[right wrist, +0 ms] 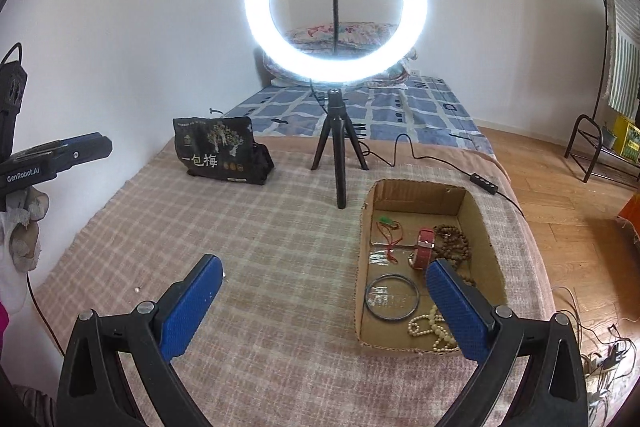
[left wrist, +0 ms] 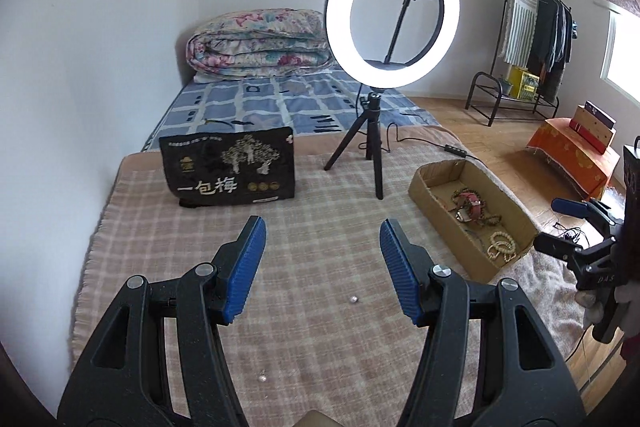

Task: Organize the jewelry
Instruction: 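Withdraw both tools from the box toward the pearl stud earring, then lower the right tool onto the pearl stud earring and close it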

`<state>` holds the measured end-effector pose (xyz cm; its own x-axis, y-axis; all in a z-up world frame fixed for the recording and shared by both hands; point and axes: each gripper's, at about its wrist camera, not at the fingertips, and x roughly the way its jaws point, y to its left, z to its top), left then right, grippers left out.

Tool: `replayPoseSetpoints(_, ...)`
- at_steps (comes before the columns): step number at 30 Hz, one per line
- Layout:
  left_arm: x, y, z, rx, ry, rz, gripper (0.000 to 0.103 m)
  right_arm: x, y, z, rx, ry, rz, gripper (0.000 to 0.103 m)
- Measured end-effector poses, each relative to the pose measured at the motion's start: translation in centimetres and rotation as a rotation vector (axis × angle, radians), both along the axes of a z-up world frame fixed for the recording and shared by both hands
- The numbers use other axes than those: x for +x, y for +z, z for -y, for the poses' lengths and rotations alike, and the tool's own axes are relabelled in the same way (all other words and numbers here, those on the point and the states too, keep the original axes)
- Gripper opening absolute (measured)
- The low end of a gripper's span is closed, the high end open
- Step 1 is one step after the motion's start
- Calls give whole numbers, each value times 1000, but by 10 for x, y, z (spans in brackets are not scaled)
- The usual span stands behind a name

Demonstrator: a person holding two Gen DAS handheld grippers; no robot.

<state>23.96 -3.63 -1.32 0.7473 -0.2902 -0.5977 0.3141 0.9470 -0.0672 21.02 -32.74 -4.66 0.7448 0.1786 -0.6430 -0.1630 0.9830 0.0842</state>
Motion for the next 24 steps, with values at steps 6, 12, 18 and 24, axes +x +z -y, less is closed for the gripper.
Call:
replayPoseSetpoints(6,-20,-25,-47,15,59,-30,61,8,-13,-21,35,47,-25,102)
replayPoseSetpoints(12,-37,-61,-84,-9,105,-73,61,15,-27,-44,44,104,-29,98)
replayPoseSetpoints(18,-49,-101,-98,-8,102,-143,49,21,-44,-68,38,177,-43,89)
replayPoseSetpoints(24,-53,-131,-90,-14,52,-203,41,30,-63,-99,-17,263,-71,79)
